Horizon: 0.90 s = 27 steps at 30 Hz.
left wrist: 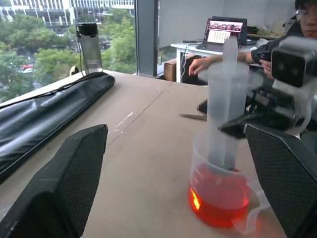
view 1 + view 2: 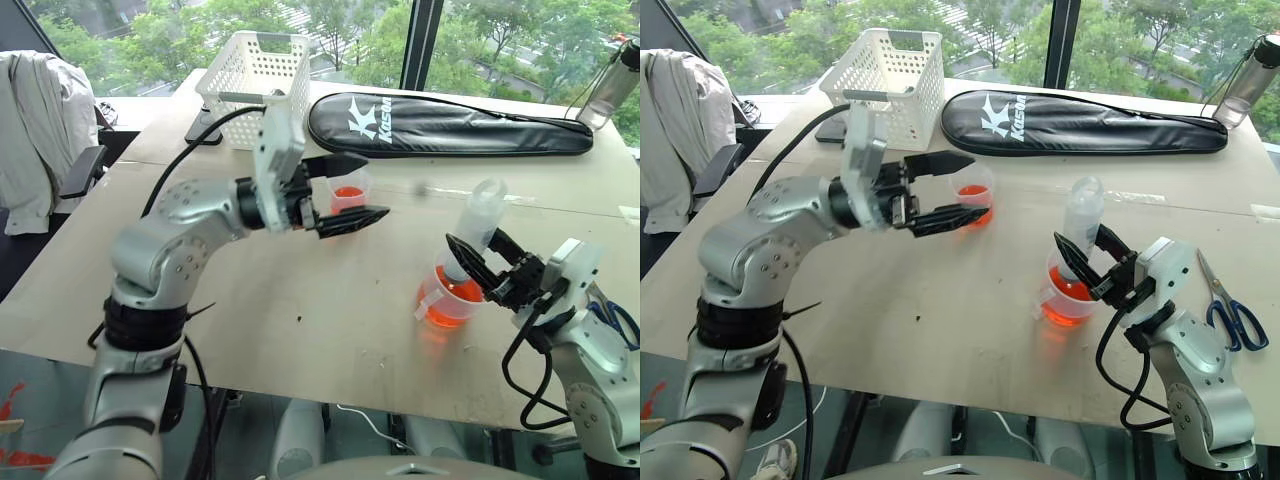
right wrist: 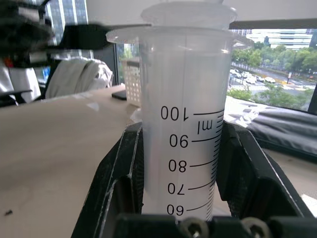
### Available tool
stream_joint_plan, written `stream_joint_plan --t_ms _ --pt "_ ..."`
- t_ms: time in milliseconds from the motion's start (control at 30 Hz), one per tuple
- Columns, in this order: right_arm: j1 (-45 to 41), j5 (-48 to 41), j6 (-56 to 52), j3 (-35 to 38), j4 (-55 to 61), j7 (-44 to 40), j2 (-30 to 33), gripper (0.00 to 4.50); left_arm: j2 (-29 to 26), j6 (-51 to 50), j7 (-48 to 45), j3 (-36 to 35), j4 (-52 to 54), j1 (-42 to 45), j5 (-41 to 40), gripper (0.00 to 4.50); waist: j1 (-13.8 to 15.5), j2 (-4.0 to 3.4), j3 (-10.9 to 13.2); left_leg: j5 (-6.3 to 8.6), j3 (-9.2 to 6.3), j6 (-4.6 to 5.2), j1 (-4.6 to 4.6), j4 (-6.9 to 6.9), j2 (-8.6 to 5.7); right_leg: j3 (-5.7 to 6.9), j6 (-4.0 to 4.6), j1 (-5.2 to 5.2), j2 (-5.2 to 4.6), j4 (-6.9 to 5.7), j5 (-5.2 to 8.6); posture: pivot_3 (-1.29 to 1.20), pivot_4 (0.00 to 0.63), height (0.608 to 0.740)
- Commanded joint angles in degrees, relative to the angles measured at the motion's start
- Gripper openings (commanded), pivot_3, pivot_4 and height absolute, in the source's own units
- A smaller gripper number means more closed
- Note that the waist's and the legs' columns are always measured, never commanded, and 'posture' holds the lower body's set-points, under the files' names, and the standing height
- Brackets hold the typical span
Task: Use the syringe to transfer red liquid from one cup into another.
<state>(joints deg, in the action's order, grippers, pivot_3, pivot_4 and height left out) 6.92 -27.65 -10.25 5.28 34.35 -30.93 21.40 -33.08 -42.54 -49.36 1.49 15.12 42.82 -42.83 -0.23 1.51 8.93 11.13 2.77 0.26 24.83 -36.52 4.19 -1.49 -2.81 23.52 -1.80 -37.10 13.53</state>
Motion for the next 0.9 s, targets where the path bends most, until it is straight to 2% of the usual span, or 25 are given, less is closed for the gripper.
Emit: stream_joint_plan --t_ms 33,233,400,500,567,900 --pt "-0.2 2.3 1.8 -1.4 0.5 0.2 -0.1 1.52 2.5 -2.3 1.5 1.4 -2.2 6.5 0.1 4.5 0.0 0.02 0.0 0.0 -0.04 0.0 0.01 0.0 0.0 0.03 0.0 0.0 0.02 0.0 0.0 0.0 0.15 0.724" --pt "-0.1 4.0 2.6 -2.0 0.4 1.4 -0.6 1.52 8.2 -5.2 2.4 3.5 -5.2 12.8 0.0 4.5 -0.3 0.02 0.0 0.0 -0.05 0.0 -0.04 0.0 0.0 0.02 -0.02 -0.01 0.04 -0.06 0.01 0.0 0.15 0.724" --pt "0.3 5.6 3.3 -2.1 0.2 2.1 -0.7 1.52 11.0 -7.0 1.2 4.2 -6.5 14.6 -0.4 4.5 -0.4 0.02 0.0 0.0 -0.04 0.0 -0.06 -0.01 0.0 -0.01 -0.02 -0.01 0.04 -0.1 0.01 0.0 0.15 0.724" --pt "0.6 6.1 3.8 -2.4 0.4 2.4 -1.0 1.52 12.5 -7.2 0.9 4.8 -6.6 14.0 -0.4 3.78 -0.3 0.03 0.0 0.0 -0.04 0.0 -0.07 -0.02 0.0 0.0 -0.01 -0.01 0.04 -0.14 0.01 0.0 0.15 0.724" --pt "0.7 6.1 3.7 -2.6 1.0 2.8 -1.2 1.52 12.7 -7.5 0.5 5.0 -6.1 13.4 -0.6 3.06 -0.3 0.04 0.0 0.0 -0.04 0.0 -0.06 -0.04 0.0 -0.01 -0.01 -0.01 0.04 -0.15 0.01 0.0 0.15 0.724" --pt "0.5 6.5 3.1 -2.9 1.9 3.4 -0.9 1.51 14.4 -8.4 -0.4 7.2 -4.6 10.1 -0.5 3.05 -0.4 0.04 0.0 0.0 -0.05 0.0 -0.07 -0.06 0.0 -0.02 0.01 0.0 0.03 -0.23 0.0 0.0 0.15 0.724"
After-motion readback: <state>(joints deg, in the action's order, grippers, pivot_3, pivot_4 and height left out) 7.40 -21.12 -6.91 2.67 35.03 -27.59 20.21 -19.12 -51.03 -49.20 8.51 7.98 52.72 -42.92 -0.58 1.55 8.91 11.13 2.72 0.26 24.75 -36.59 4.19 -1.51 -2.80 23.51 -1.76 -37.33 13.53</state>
